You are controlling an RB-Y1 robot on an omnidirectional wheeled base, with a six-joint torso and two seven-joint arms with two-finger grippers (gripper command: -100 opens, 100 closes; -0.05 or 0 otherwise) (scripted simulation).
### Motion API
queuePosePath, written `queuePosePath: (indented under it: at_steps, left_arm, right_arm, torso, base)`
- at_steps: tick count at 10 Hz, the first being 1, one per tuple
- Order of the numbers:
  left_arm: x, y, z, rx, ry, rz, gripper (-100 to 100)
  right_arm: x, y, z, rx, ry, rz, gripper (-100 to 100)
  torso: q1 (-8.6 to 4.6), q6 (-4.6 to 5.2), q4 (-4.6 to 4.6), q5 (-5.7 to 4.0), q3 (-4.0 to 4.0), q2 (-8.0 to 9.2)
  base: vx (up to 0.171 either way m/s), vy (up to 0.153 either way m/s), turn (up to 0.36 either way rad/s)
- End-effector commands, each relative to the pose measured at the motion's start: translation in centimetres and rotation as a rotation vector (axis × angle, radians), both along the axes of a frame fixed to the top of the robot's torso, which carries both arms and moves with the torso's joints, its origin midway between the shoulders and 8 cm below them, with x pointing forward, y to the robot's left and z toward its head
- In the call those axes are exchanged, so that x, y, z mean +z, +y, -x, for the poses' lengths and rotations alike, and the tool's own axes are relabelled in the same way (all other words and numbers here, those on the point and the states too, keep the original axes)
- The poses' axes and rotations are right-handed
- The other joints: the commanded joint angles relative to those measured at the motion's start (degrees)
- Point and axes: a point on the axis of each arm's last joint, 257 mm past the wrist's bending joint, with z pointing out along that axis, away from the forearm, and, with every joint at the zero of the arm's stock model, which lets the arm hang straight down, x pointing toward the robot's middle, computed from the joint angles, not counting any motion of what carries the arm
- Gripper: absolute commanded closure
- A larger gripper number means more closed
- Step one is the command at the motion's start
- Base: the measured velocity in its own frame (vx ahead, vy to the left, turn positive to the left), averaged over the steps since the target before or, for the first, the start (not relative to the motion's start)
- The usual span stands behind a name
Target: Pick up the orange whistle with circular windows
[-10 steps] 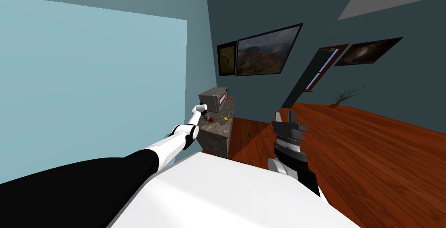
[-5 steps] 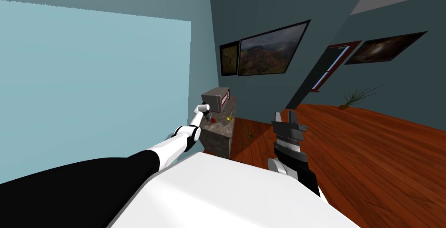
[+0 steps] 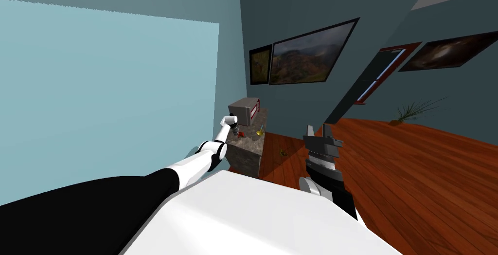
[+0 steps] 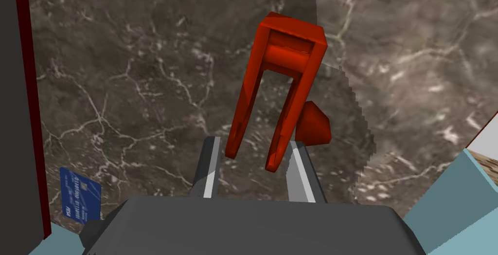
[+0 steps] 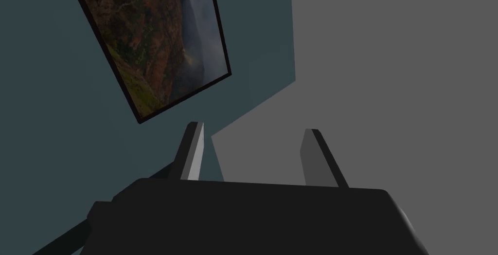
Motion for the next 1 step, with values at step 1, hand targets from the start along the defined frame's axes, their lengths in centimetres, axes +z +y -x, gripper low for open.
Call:
queuePosePath:
  at_steps: [1]
  left_arm:
    - [0.0, 0.0, 0.0, 0.0, 0.0, 0.0, 0]
  right_arm:
    - [0.0, 0.0, 0.0, 0.0, 0.0, 0.0, 0]
  torso:
    - [0.0, 0.0, 0.0, 0.0, 0.0, 0.0]
  base:
    - [0.0, 0.0, 0.0]
